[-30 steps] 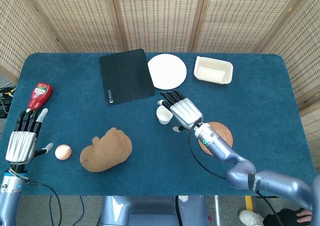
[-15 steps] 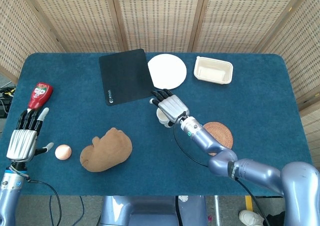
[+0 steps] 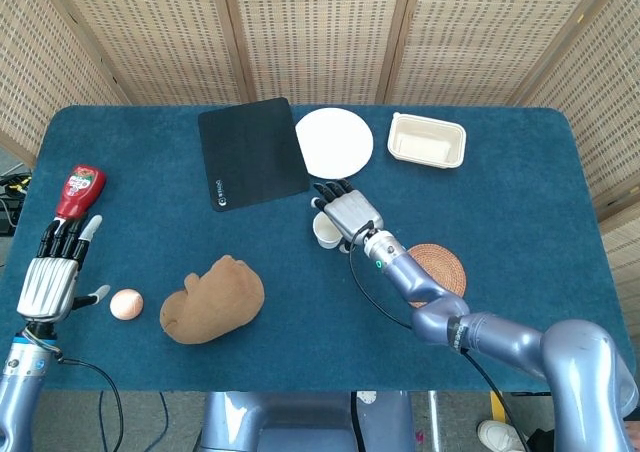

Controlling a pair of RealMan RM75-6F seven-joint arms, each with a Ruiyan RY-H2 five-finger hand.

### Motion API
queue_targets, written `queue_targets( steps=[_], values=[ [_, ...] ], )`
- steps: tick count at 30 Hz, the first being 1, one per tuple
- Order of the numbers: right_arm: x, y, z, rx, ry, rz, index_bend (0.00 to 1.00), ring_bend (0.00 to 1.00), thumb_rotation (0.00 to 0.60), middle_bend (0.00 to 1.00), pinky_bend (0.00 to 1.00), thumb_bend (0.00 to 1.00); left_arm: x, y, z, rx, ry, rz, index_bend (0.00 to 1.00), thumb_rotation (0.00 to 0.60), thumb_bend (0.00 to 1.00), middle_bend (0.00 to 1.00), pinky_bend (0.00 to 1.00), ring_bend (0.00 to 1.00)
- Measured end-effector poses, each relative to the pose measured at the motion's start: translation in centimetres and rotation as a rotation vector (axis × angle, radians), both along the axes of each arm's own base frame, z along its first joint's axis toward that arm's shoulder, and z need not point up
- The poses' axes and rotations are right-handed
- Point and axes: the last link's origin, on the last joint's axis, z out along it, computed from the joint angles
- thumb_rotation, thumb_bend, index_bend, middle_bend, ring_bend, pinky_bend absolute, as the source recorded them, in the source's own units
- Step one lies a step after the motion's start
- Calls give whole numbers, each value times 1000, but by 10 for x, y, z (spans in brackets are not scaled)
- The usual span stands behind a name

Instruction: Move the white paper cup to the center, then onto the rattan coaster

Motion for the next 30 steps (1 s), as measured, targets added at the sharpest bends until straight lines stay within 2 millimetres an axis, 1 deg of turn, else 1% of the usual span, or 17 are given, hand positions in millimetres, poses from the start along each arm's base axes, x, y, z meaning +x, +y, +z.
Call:
queue_targets(
  steps=[3,4,6,8,17,21,26,30],
  values=[
    [-2,0,-2,4,6,-5,219,0,600,0,0,49,0,0,0,-2,-1,1,0,600,55,0,0,0],
    [-3,0,-3,7,8,-10,242,0,600,4,0,49,0,0,0,-3,-1,1,0,600,55,0,0,0],
    [-4,0,-4,10,8,-15,322,0,600,28,0,47,0,0,0,-4,-2,1,0,600,55,0,0,0],
    [-6,0,-5,11,10,-21,352,0,600,44,0,48,0,0,0,-6,-3,-2,0,600,55,0,0,0],
    [-12,0,-8,3,6,-33,391,0,600,75,0,49,1,-1,0,-1,-5,-3,0,600,56,0,0,0],
    [-12,1,-8,3,1,-29,392,0,600,77,0,47,2,-1,0,-2,-3,-6,0,600,55,0,0,0],
    [-11,1,-1,-7,1,-16,392,0,600,77,0,47,1,-1,1,3,-5,-4,0,600,56,0,0,0],
    [-10,0,10,-30,7,-2,392,0,600,77,0,48,1,-2,2,4,-5,-3,0,600,54,0,0,0]
  ],
)
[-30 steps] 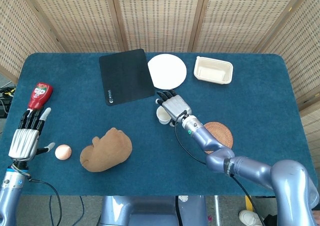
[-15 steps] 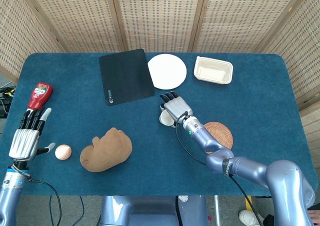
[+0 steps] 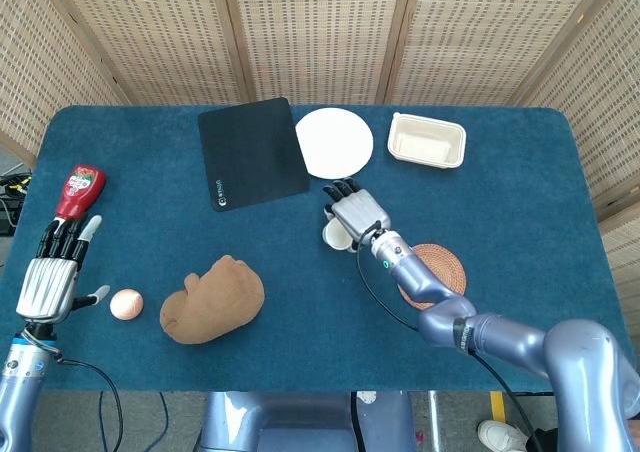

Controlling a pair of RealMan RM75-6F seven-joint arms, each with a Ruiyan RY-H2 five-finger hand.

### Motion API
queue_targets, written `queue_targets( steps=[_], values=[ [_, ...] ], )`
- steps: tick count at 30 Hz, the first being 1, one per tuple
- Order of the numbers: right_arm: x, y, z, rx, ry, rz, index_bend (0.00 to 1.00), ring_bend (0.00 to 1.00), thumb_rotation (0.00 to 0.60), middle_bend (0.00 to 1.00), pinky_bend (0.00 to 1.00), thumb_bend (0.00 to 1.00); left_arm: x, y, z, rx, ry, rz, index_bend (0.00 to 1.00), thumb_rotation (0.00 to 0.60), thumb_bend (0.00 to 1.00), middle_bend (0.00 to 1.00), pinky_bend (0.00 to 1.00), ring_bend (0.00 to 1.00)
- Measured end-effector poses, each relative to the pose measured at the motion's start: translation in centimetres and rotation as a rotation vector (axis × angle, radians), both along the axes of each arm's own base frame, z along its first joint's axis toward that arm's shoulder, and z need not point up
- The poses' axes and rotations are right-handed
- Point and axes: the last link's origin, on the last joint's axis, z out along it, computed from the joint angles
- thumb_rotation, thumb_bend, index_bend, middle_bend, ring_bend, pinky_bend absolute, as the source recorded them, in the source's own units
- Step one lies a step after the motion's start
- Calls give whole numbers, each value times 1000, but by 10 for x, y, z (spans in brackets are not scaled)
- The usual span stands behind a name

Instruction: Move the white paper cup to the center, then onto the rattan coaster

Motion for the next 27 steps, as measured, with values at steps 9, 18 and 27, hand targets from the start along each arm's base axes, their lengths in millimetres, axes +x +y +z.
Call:
queue_targets(
  steps=[9,18,27],
  values=[
    [-36,6,44,-91,40,-45,392,0,600,74,0,50,0,-2,2,10,1,-3,0,600,55,0,0,0],
    [-94,33,78,-131,78,-138,393,0,600,70,0,48,2,-2,4,21,1,-5,0,600,55,0,0,0],
    [-120,53,93,-127,91,-181,393,0,600,69,0,48,5,-2,1,13,10,-11,0,600,56,0,0,0]
  ],
)
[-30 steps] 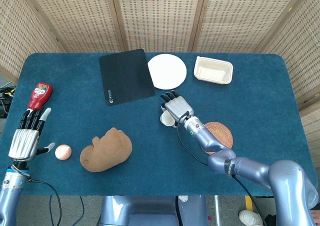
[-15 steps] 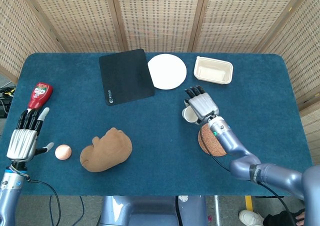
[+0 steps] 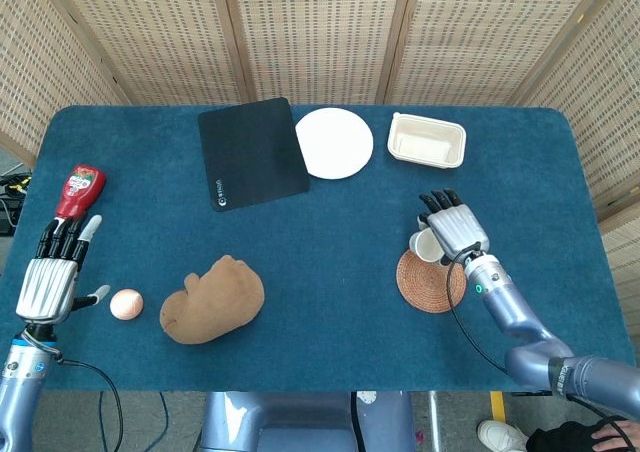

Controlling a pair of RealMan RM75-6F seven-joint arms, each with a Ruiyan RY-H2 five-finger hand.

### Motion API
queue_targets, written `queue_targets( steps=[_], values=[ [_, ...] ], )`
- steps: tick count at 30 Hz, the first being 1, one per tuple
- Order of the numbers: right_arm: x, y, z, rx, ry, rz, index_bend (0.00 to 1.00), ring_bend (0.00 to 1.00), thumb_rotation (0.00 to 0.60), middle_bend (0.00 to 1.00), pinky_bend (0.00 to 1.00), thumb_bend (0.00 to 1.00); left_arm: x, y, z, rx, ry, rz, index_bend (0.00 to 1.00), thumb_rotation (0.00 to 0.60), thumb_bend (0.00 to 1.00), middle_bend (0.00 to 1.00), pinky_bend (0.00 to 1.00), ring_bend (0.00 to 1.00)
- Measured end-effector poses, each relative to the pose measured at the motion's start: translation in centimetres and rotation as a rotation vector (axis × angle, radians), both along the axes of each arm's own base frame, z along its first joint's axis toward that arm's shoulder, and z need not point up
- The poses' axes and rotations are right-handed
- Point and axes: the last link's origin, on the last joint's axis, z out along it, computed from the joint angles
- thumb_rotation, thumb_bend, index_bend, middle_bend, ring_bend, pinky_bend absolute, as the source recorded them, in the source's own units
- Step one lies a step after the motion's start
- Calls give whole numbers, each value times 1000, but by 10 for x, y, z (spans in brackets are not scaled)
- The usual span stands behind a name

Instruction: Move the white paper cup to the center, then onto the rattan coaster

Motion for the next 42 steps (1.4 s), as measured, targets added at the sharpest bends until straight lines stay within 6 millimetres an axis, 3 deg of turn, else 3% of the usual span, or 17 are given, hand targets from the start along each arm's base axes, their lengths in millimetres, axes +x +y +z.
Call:
queue_targets(
  steps=[14,28,42],
  values=[
    [-12,26,0,68,32,-40,393,0,600,68,0,49,0,-1,0,-1,0,3,0,600,55,0,0,0],
    [-21,29,-2,71,49,-75,366,0,600,47,0,48,2,-3,0,2,-3,-7,0,600,55,0,0,0],
    [-26,29,-1,29,65,-59,79,0,600,0,0,47,2,-4,1,4,-4,-8,0,600,55,0,0,0]
  ],
)
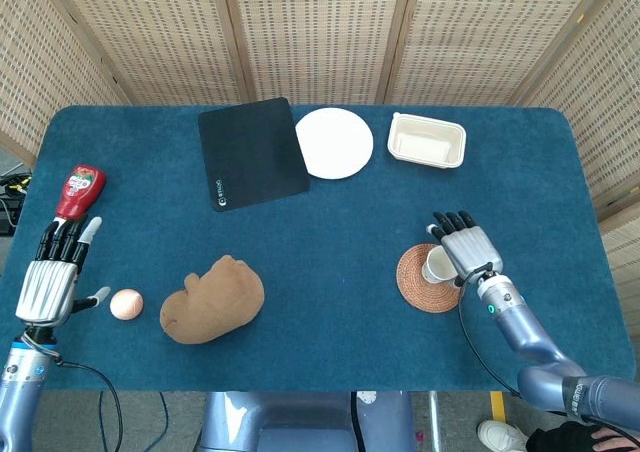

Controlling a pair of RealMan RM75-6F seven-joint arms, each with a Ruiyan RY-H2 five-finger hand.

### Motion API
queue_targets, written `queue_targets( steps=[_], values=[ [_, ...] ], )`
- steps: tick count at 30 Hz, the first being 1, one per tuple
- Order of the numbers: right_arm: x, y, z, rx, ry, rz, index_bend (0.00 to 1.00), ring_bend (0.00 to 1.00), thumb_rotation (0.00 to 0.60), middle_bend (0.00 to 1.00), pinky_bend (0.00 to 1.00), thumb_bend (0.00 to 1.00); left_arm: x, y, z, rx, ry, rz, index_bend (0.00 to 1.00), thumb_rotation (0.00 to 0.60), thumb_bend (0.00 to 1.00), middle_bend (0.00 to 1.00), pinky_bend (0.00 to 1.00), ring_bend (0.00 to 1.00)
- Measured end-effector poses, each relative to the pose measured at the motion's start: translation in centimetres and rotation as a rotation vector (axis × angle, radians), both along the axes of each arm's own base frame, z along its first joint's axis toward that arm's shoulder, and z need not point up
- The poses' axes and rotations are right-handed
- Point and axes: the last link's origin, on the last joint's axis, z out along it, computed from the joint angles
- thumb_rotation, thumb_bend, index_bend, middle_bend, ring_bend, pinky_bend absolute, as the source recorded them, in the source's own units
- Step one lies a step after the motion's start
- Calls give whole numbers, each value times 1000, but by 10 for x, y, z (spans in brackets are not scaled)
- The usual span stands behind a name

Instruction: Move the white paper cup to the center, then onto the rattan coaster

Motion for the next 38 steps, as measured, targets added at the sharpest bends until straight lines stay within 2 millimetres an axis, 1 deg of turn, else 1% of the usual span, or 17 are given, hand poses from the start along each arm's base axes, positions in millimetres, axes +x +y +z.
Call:
queue_targets(
  steps=[3,8,14,19,25,28,34,38],
  values=[
    [-3,1,5,-26,12,0,50,0,600,0,0,47,0,0,1,3,-2,-2,0,600,57,0,0,0],
    [-13,5,19,-104,23,-14,3,0,600,0,0,48,0,-2,3,11,-5,-7,0,600,55,0,0,0],
    [-31,20,39,-224,-9,-38,0,0,600,0,0,50,1,-5,5,19,-13,-18,0,600,55,0,0,0],
    [-53,47,55,-350,-72,-45,0,0,600,0,0,50,4,-8,7,28,-11,-33,0,600,55,0,0,0],
    [-78,82,65,-439,-145,-56,0,0,600,0,0,49,8,-15,9,40,-9,-50,0,600,55,0,0,0],
    [-86,98,70,-473,-177,-63,0,0,600,0,0,50,11,-20,11,47,-9,-60,0,600,55,0,0,0],
    [-97,127,79,-522,-230,-69,0,0,600,0,0,49,12,-35,16,56,-10,-59,0,600,55,0,0,0],
    [-98,138,81,-525,-253,-43,0,0,600,0,0,47,9,-36,14,51,7,-56,0,600,55,0,0,0]
  ],
)
